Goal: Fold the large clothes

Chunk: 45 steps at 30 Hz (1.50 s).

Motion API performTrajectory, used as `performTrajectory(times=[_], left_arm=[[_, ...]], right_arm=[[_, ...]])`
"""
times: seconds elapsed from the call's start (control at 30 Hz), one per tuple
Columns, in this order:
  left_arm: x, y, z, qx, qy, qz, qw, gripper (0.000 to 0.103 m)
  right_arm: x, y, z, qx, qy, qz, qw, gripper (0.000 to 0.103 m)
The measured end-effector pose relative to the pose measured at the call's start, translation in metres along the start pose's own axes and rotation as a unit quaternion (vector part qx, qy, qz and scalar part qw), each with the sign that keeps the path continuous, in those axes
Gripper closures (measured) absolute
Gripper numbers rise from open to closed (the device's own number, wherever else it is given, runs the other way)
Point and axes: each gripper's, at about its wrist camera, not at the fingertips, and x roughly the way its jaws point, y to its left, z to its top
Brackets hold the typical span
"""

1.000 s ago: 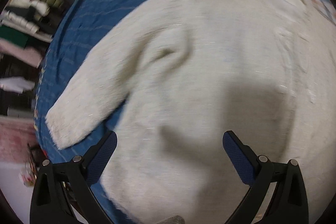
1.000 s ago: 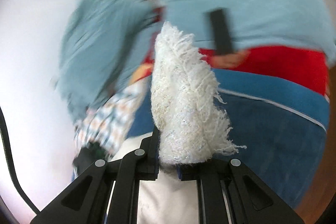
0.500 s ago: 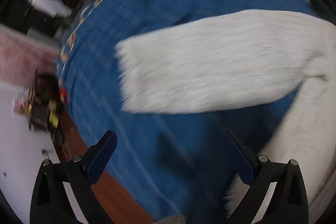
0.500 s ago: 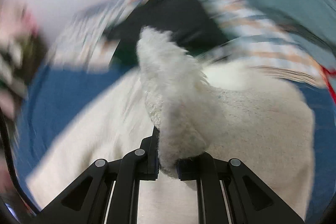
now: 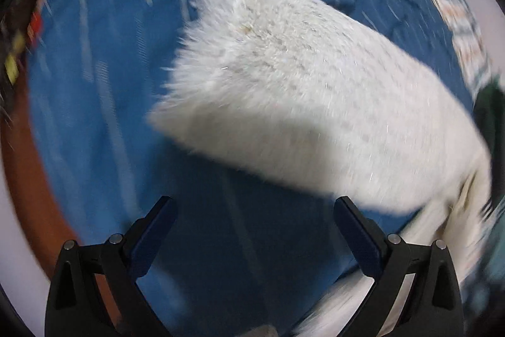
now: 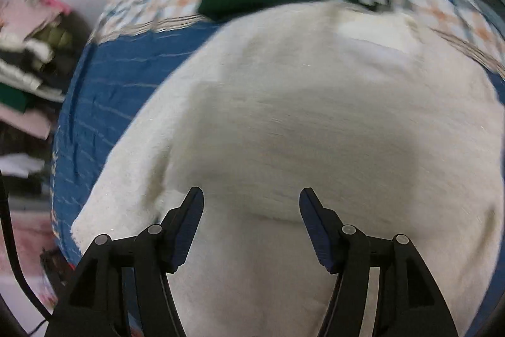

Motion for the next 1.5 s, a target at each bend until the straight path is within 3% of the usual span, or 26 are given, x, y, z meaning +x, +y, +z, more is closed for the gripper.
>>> performTrajectory(times=[0.07,0.13,0.2,0.23,0.27,0.37,0.47,0.5,0.57,0.63,0.77,0.93,1.0,1.13,1.2,1.27,1.43,1.5], left_arm=[[0.011,0.002,0.016,-0.024,-0.008,-0.008,0.9997,0.001],[0.015,0.001,0.036,-0.035,-0.04,-0.008,0.9986,0.004],[0.015,-0.001,0.057,-0.038,-0.072,0.01,0.9966,0.021],[0.014,-0.001,0.071,-0.04,-0.089,0.019,0.995,0.036],[0.014,-0.001,0.082,-0.039,-0.1,0.02,0.994,0.052],[0.01,-0.012,0.108,-0.013,-0.125,0.024,0.9918,0.077],[-0.012,-0.04,0.118,0.045,-0.17,0.041,0.9836,0.083],[-0.021,-0.054,0.115,0.064,-0.186,0.05,0.9791,0.083],[-0.043,-0.079,0.109,0.117,-0.23,0.079,0.963,0.084],[-0.067,-0.114,0.09,0.167,-0.275,0.104,0.9411,0.084],[-0.114,-0.16,0.043,0.245,-0.339,0.118,0.9005,0.085],[-0.143,-0.217,-0.036,0.336,-0.364,0.107,0.8621,0.085],[-0.145,-0.246,-0.074,0.367,-0.352,0.092,0.8561,0.085],[-0.133,-0.312,-0.164,0.425,-0.296,0.044,0.8542,0.085],[-0.117,-0.346,-0.214,0.459,-0.271,0.027,0.8456,0.085],[-0.103,-0.377,-0.251,0.479,-0.247,0.015,0.8422,0.085],[-0.036,-0.44,-0.331,0.522,-0.171,0.018,0.8353,0.084],[-0.015,-0.457,-0.354,0.533,-0.153,0.026,0.8321,0.079]], right_arm=[[0.004,-0.016,0.002,0.033,0.006,0.012,0.999,0.038],[0.028,-0.026,0.011,0.06,0.018,0.031,0.998,0.04],[0.058,-0.029,0.02,0.074,0.031,0.038,0.996,0.055],[0.075,-0.027,0.025,0.073,0.037,0.039,0.996,0.06],[0.091,-0.022,0.027,0.073,0.047,0.041,0.995,0.06],[0.134,-0.002,0.033,0.058,0.066,0.008,0.996,0.059],[0.135,0.012,0.037,0.049,0.062,-0.019,0.997,0.058],[0.13,0.014,0.036,0.05,0.061,-0.02,0.997,0.056],[0.112,0.012,0.031,0.056,0.052,-0.057,0.995,0.023],[0.09,0.007,0.024,0.059,0.036,-0.121,0.99,0.015],[0.064,-0.01,0.014,0.036,0.011,-0.223,0.974,0.015],[0.053,-0.048,0.011,0.064,0.015,-0.198,0.978,0.015],[0.041,-0.071,0.007,0.082,0.017,-0.177,0.981,0.015],[0.005,-0.131,-0.008,0.126,0.016,-0.136,0.982,0.015],[-0.011,-0.163,-0.017,0.145,0.016,-0.128,0.981,0.015],[-0.026,-0.2,-0.03,0.166,0.018,-0.124,0.978,0.015],[-0.055,-0.291,-0.064,0.206,0.02,-0.125,0.97,0.015],[-0.063,-0.321,-0.073,0.217,0.025,-0.127,0.967,0.015]])
